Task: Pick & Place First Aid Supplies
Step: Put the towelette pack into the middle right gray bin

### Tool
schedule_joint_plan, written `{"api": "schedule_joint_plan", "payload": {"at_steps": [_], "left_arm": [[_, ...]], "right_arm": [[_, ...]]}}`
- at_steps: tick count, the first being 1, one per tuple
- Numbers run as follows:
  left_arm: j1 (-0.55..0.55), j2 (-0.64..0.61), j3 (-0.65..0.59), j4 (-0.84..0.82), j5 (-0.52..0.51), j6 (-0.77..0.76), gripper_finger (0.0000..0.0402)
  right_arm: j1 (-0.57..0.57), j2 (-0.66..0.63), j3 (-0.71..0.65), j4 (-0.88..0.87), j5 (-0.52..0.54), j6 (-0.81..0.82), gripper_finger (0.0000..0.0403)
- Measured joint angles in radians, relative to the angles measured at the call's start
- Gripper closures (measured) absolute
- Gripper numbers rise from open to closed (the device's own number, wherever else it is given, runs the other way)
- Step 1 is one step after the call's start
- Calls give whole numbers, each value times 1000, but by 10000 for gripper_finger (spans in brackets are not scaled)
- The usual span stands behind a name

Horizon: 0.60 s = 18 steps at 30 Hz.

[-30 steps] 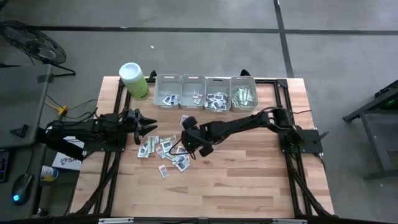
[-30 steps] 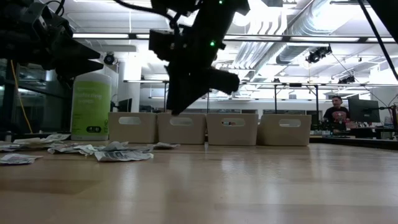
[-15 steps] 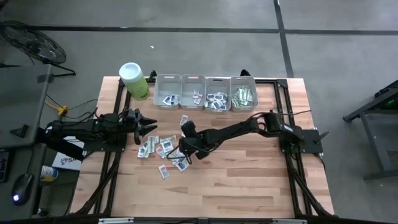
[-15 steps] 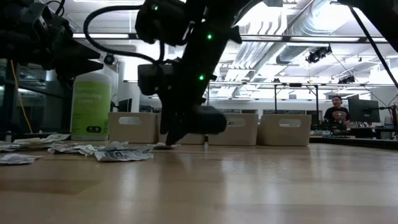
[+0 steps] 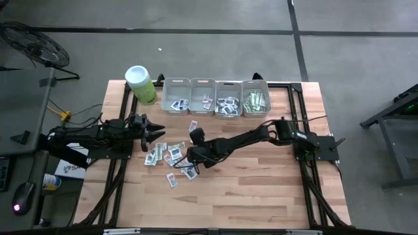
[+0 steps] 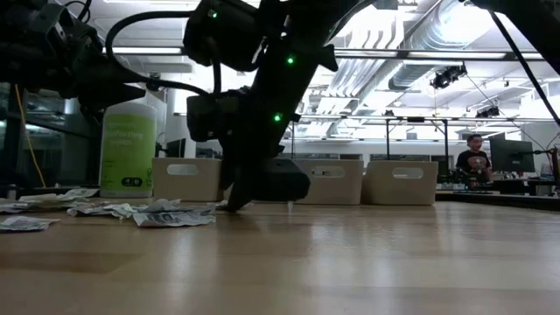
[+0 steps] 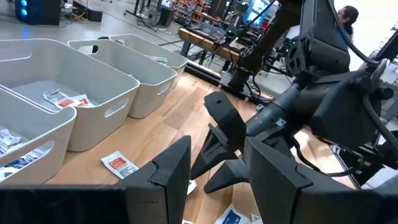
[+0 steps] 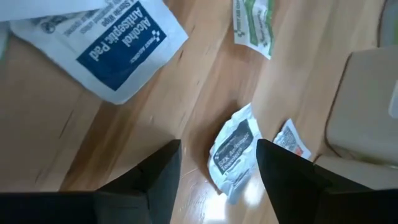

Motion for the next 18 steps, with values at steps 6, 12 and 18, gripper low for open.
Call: {"api": "schedule_joint_plan", "payload": {"at_steps": [6,12,18], "left_arm": [[0,0,0,0,0,0,252],[0,0,0,0,0,0,252],[0,0,0,0,0,0,252]], "right_arm": [[-4,10,1,15,41,2,198],[-12,32,3,24,53,6,199],[-24,36,3,18,73,18,199]]}}
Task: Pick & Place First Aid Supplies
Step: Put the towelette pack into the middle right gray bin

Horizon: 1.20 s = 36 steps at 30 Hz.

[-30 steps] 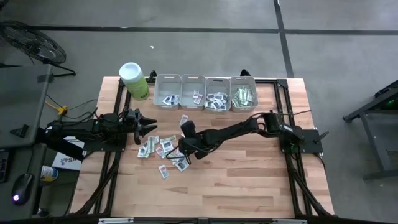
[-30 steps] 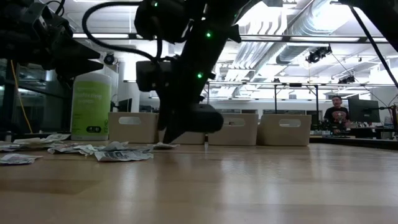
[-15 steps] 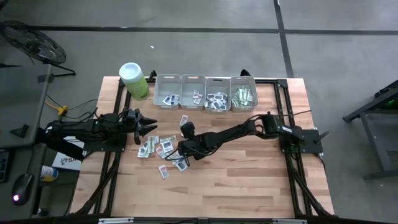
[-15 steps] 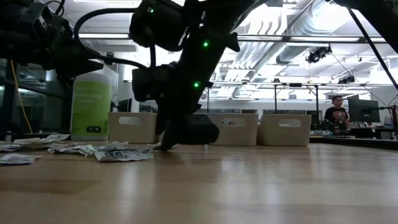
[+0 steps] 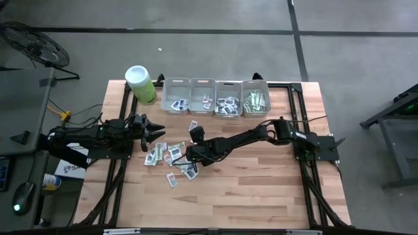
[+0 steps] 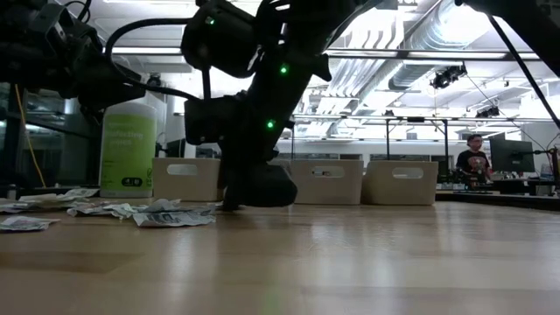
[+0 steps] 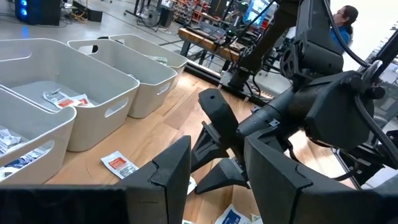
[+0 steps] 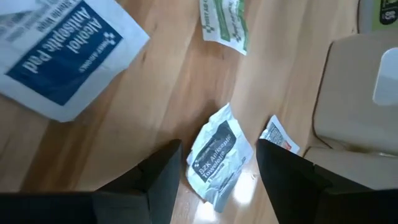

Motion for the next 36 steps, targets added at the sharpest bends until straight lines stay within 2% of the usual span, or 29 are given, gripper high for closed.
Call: {"api": "schedule_joint_plan", "payload": {"at_steps": [7,18,36], "left_arm": [[0,0,0,0,0,0,252],[0,0,0,0,0,0,252],[0,0,0,0,0,0,252]], "right_arm": [[-10,2,-1,-26,28,33,199],[-26,0,-1,-93,-9,149,203],[-43,-1,-3,-126,-87,182,279]]}}
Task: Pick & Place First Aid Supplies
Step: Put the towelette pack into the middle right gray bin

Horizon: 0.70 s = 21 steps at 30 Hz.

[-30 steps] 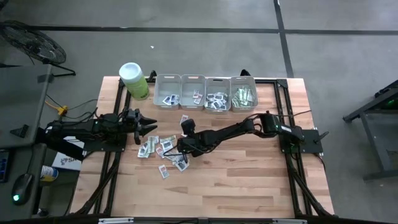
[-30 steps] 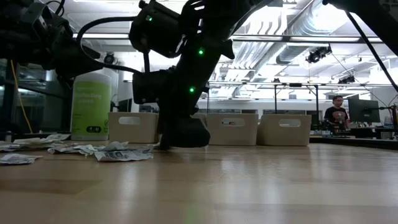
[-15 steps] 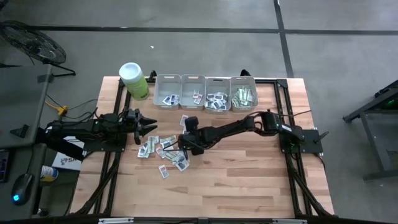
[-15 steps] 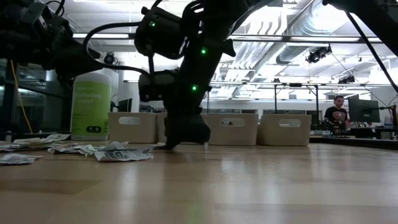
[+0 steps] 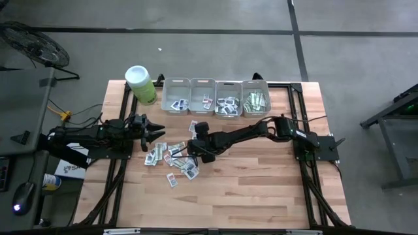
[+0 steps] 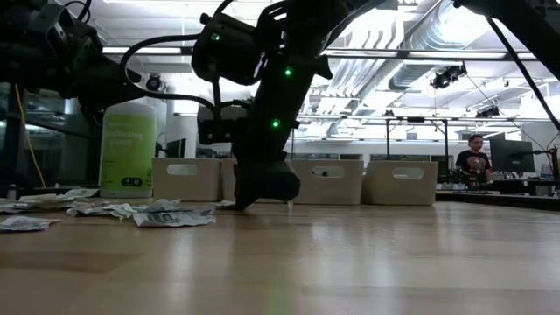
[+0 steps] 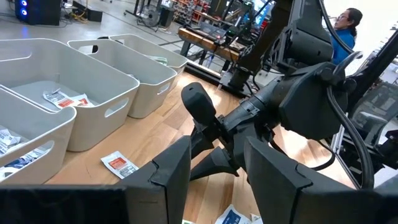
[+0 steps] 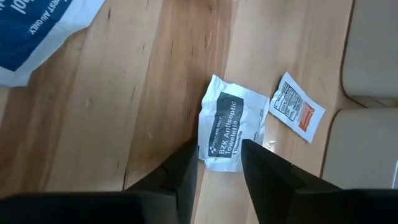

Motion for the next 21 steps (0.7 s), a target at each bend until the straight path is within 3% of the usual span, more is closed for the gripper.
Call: {"api": "schedule_joint_plan", "payload": {"at_steps": [17,21], "left_arm": [[0,0,0,0,0,0,252],[0,0,0,0,0,0,252]], "right_arm": [[1,1,0,-13,-54,2,390],[1,0,0,-14,-72,4,399]]}}
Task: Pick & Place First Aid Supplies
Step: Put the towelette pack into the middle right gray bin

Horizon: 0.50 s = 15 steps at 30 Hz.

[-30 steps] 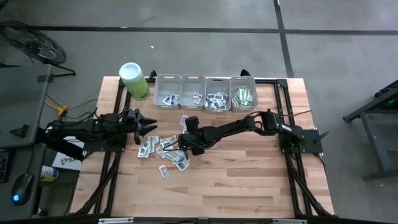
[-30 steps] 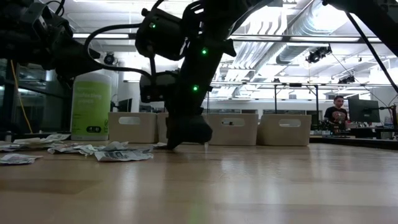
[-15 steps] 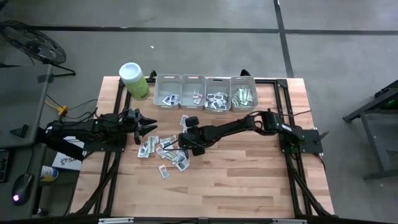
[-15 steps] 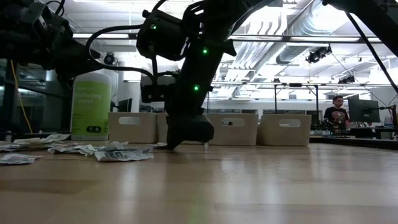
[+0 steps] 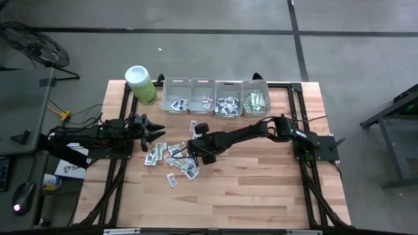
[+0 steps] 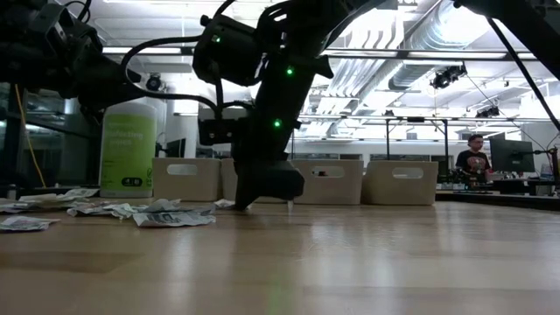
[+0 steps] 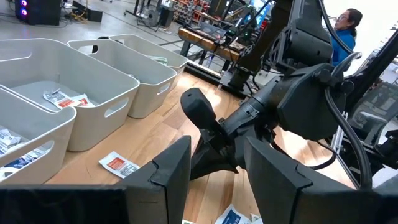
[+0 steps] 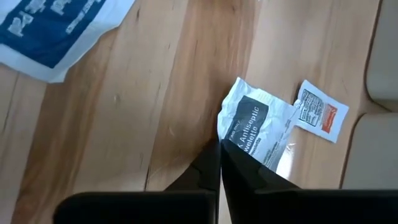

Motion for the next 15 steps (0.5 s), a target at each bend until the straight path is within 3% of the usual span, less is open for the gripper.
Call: {"api": "schedule_joint_plan", "payload": {"at_steps": [15], "left_arm": [[0,0,0,0,0,0,252]], "right_arm": [[34,-76,-10,-67,-5,80,402]]}}
